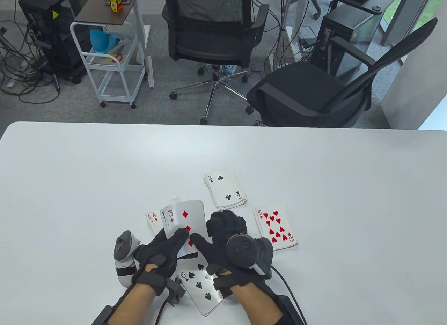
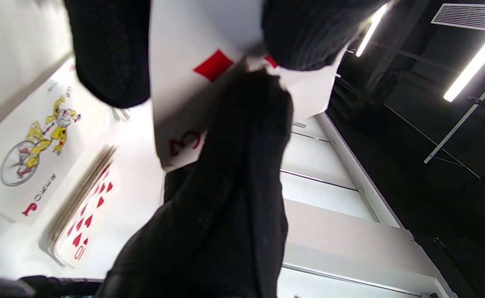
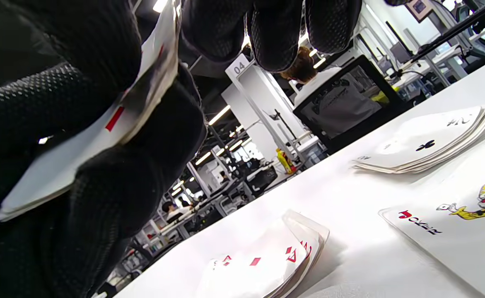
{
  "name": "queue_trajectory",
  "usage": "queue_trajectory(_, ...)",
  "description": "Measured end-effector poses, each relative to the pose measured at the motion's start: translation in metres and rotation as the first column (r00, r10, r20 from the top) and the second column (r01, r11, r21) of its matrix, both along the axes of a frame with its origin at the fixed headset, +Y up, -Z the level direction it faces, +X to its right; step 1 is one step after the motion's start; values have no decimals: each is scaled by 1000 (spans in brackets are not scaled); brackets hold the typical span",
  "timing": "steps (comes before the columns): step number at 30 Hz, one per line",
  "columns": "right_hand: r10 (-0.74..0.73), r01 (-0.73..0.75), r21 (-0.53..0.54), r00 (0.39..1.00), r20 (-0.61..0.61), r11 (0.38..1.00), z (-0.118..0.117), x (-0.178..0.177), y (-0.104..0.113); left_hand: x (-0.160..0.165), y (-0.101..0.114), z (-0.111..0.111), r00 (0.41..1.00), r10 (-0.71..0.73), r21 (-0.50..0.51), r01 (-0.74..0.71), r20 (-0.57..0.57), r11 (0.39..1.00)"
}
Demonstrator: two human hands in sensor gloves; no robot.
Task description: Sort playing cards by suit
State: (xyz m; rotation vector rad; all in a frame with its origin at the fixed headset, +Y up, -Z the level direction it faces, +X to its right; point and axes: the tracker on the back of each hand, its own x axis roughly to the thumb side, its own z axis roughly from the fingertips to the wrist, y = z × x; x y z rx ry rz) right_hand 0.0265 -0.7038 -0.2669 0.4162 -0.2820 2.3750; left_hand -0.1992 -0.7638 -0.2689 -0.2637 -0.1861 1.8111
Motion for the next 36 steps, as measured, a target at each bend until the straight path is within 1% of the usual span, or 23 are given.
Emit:
queue_trajectory(1, -6, 6, 2, 1000, 9, 1000, 0, 0, 0, 0, 0, 0, 1000, -6, 0, 6, -4, 1000)
queue_trajectory(4, -56, 56, -33, 998, 9, 998, -1, 1, -2, 0, -3, 0, 1000, 0, -15, -1, -3, 1000)
queue_trajectory(6, -75, 75, -32, 997, 13, 997, -1, 2, -2, 1, -5, 0, 1000, 11, -28, -11, 0, 1000)
queue_trajectory(12, -97, 97, 25, 995, 34, 995, 0, 4, 1, 3, -6, 1, 1000, 25, -40, -24, 12, 999)
queue_trajectory(17, -102, 102, 27, 994, 36, 994, 1, 4, 1, 4, -5, 1, 999, 37, -46, -36, 19, 998)
queue_trajectory(19, -104, 103, 51, 994, 20, 993, 1, 4, 0, 3, -4, 1, 999, 43, -42, -42, 17, 998)
queue_trajectory(21, -74, 74, 25, 997, -1, 997, 1, 2, -1, 4, -2, 2, 999, 26, -31, -26, 21, 999)
queue_trajectory(22, -71, 70, 34, 998, 3, 997, 2, 1, -1, 5, -2, 2, 999, 24, -29, -23, 22, 999)
queue_trajectory(23, -74, 74, 51, 997, 10, 996, 2, 1, 0, 5, -3, 2, 999, 23, -38, -22, 23, 999)
queue_trajectory(26, -113, 112, 43, 993, 17, 993, 2, 2, 1, 4, -5, 1, 999, 45, -49, -44, 27, 998)
queue_trajectory(30, -118, 116, 74, 993, 20, 991, 2, 5, 3, 2, -4, 1, 998, 59, -43, -57, 31, 997)
queue_trajectory(34, -148, 146, 67, 989, 31, 987, -1, 12, 6, -4, 2, 0, 997, 76, -17, -76, 5, 997)
queue_trajectory(36, -135, 133, 45, 990, 47, 990, -3, 17, 7, -9, 5, 0, 995, 93, -8, -94, -22, 996)
